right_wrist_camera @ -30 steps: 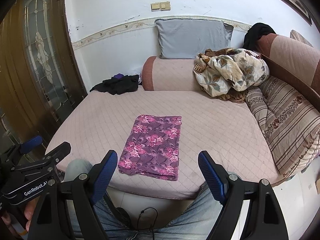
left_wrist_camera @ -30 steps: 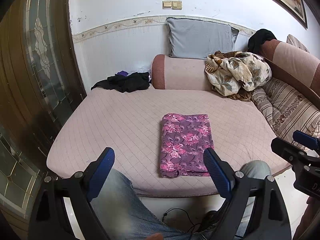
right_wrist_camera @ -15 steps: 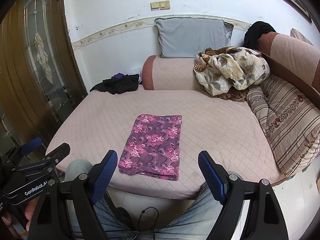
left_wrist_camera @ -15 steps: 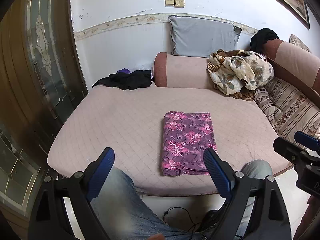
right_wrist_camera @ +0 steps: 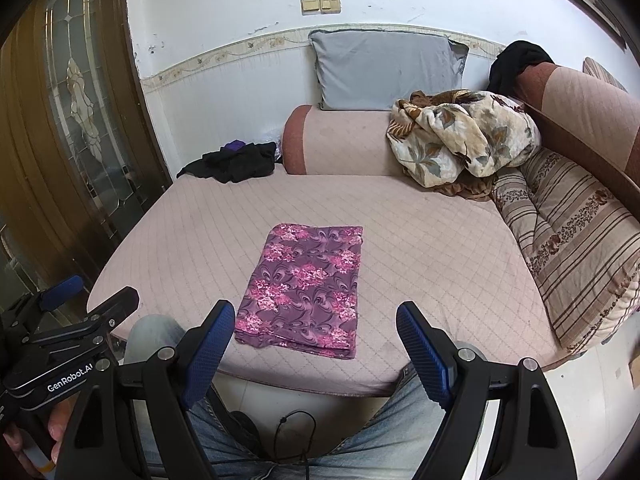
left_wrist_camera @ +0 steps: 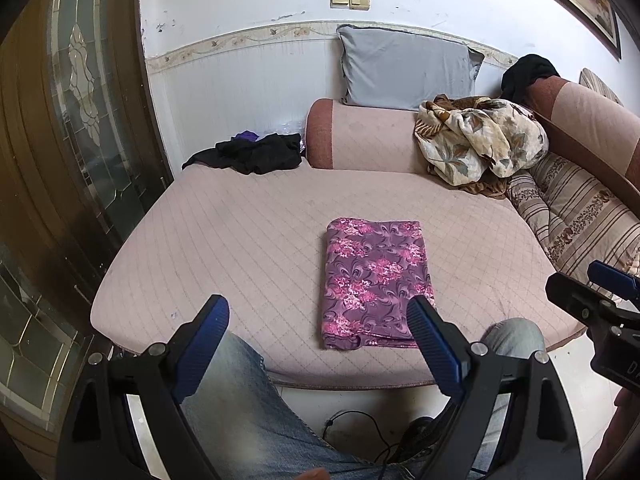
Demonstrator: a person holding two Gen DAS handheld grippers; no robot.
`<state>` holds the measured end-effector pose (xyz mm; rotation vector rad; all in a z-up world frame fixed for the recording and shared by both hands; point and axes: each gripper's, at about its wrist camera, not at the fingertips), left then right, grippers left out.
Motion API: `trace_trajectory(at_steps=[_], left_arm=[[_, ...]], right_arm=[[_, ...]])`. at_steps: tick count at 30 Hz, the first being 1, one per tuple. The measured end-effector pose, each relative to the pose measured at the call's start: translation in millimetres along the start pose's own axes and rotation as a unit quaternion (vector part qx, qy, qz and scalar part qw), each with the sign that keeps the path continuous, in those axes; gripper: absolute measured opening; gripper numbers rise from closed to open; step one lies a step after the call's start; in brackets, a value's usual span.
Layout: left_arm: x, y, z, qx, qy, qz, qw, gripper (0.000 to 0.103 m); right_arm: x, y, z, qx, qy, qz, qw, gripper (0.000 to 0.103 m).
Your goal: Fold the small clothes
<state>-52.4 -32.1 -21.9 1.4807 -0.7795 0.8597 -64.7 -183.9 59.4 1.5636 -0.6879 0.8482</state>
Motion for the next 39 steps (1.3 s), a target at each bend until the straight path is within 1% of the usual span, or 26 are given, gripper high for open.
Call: trace_trajectory(at_steps=[9,24,39], left_arm=[[0,-1,1,0.000,0.000,-0.001,1.0000,0.090],[0,-15,-5,-0.004,-0.003,-0.006,1.0000,0.090],[-5,-12,-6,-0.008,-0.006,0.000,1.0000,0.090]], right_arm=[[1,-1,0,-0.001,0.000,0.000,1.000,0.087],[5,-8,4,0.004,0.003,-0.004,1.000,0.087],[9,-8,10,0.008,0.008,0.003,1.000,0.087]])
Point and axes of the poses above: each gripper's, at about its wrist camera, not at the fingertips, and y roughly against the way its jaws point, z to its right, x to its top, and after that the axes turned 8 degrees about z, right-handed
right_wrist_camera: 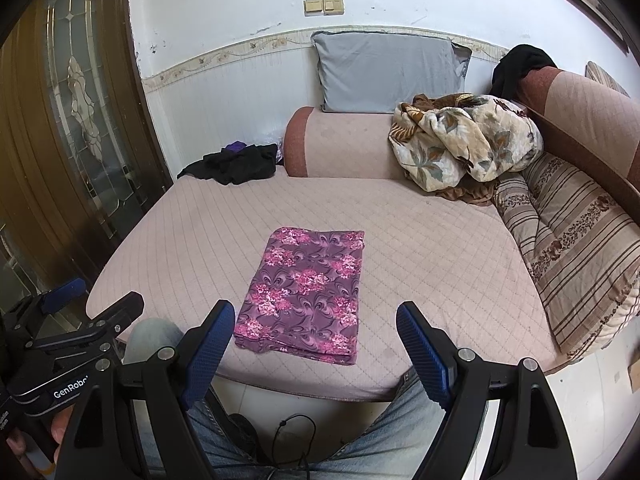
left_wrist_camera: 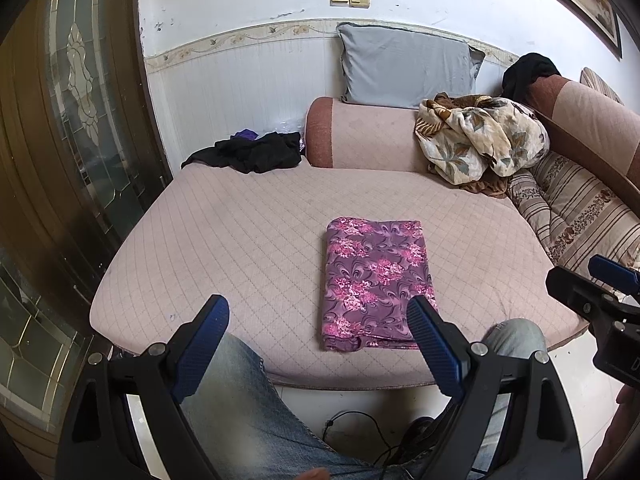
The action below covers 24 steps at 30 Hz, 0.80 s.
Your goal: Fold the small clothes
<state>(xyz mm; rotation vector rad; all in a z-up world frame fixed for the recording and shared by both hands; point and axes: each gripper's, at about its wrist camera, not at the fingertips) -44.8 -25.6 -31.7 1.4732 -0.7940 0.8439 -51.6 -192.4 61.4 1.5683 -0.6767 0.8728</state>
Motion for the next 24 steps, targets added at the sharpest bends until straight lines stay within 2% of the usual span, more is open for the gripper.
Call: trace_trajectory(at_steps=[24], left_arm=[[-0.7,1.6,1.7,0.001,-0.001,-0.001,1.0000,0.090]], right_arm=[[-4.6,6.6,-3.1,-0.002,0.000,0.002,1.000,0.087]])
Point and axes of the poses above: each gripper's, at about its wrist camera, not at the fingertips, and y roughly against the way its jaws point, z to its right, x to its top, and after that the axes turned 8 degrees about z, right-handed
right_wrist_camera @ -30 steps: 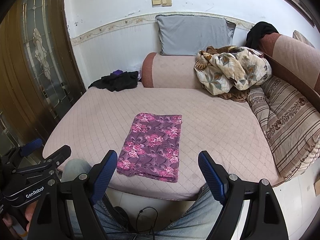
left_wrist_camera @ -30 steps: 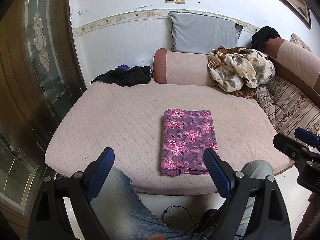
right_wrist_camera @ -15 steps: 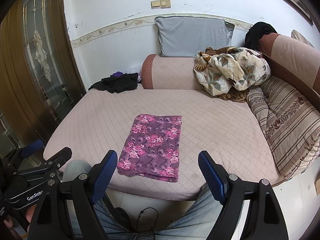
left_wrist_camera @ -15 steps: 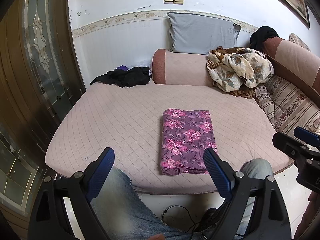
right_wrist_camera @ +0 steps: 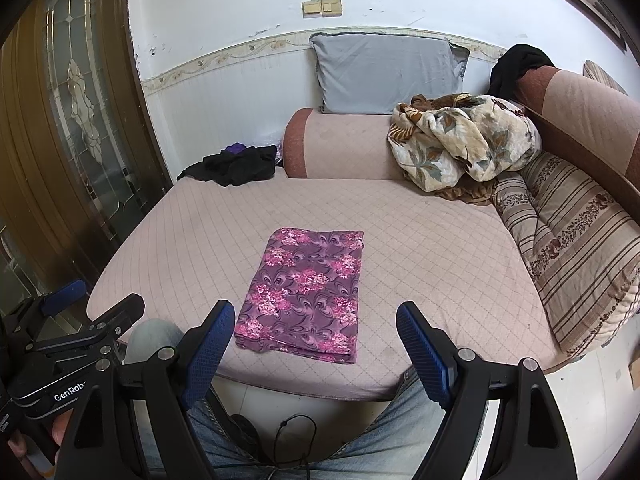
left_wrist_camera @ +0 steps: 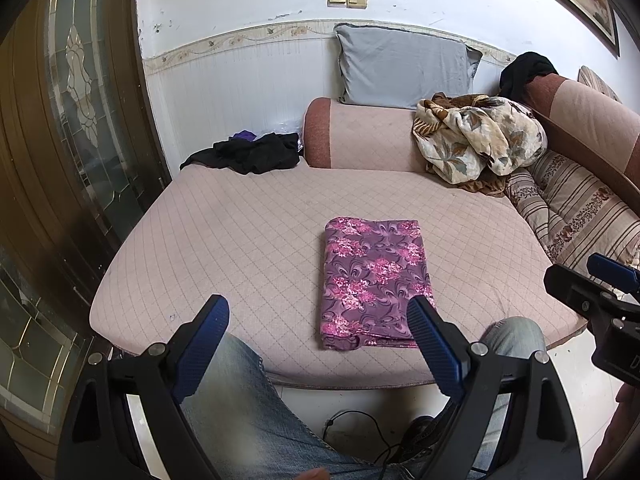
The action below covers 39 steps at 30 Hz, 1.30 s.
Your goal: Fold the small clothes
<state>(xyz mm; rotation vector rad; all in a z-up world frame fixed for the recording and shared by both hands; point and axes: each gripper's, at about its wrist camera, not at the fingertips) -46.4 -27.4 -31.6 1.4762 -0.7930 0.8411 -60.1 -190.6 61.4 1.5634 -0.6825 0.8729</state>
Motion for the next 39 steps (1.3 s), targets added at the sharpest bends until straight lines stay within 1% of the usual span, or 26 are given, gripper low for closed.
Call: trace_trajectory(at_steps=[19,24,33,39], left_arm=[[-2,2,0,-0.002,0.001,-0.004,1.0000,0.090],[-4,-7,-7,-0.003,0.002,-0.009,1.0000,0.090],[-2,-11,-10,-0.003,0.001,-0.014,0.9999,0.090],[-2,-27,-19,-0.005,0.002,-0.027,0.9996,0.090]], right_arm=[[-1,-6,-1,0.002,0.001,-0.008,1.000,0.087],[0,-10,0,0.004,0.003,-0.011,1.000,0.087],[1,-18,3,0.006,0.002,-0.016,1.000,0.087],[3,-30,4,0.008,0.003,-0.027,1.000,0.087]])
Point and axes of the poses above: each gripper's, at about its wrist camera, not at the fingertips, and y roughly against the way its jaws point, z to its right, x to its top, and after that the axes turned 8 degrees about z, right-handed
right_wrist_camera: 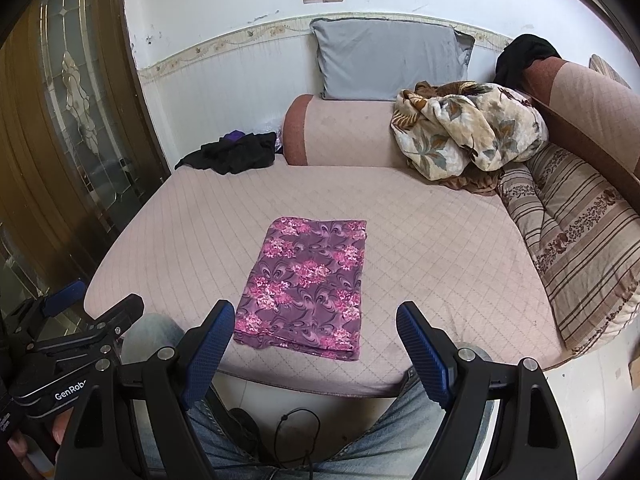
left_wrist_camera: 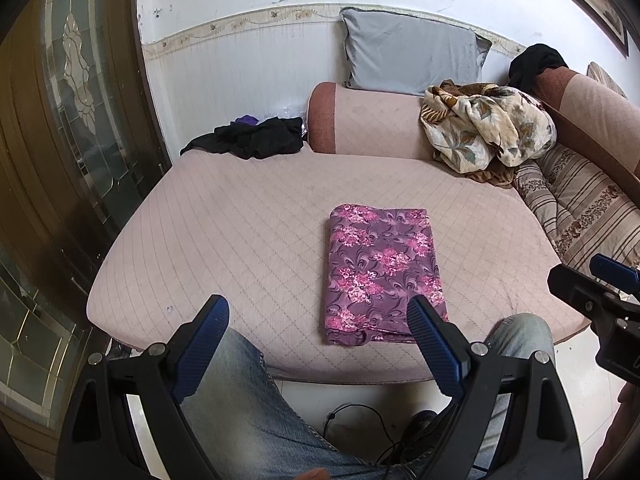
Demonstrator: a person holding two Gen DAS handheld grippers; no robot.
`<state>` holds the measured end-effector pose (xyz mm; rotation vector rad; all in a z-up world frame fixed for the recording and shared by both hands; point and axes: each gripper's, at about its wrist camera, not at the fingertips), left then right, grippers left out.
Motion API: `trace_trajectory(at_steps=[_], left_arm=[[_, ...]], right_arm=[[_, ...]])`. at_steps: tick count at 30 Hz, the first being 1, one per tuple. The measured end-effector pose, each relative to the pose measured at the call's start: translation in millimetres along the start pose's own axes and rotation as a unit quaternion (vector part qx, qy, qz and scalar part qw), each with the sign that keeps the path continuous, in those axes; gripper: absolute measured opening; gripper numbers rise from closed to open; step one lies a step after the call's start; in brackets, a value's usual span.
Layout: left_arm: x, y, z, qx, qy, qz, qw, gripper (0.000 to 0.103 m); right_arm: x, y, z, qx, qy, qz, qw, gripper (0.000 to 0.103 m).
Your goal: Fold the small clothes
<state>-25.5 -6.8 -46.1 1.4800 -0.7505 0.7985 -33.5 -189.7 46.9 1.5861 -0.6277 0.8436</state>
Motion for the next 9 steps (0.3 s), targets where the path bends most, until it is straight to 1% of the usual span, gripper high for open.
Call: trace_trajectory(at_steps=[6,9], left_arm=[[5,-27,-5,-0.006,-0.007,-0.014,0.9999,0.090],[7,-49,-7,-0.009,-0.008,-0.034,0.9994,0.090]], right_arm=[[3,-23,5,0.004,-0.003,-0.020,1.000,0.087],[4,-43,7,0.007,-0.006,-0.038,0.999,0.087]])
Point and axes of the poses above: each gripper's, at about its wrist camera, not at the fingertips, and y roughly against the way its jaws point, z to its right, x to its top, and after that the axes turned 8 degrees about z, right-handed
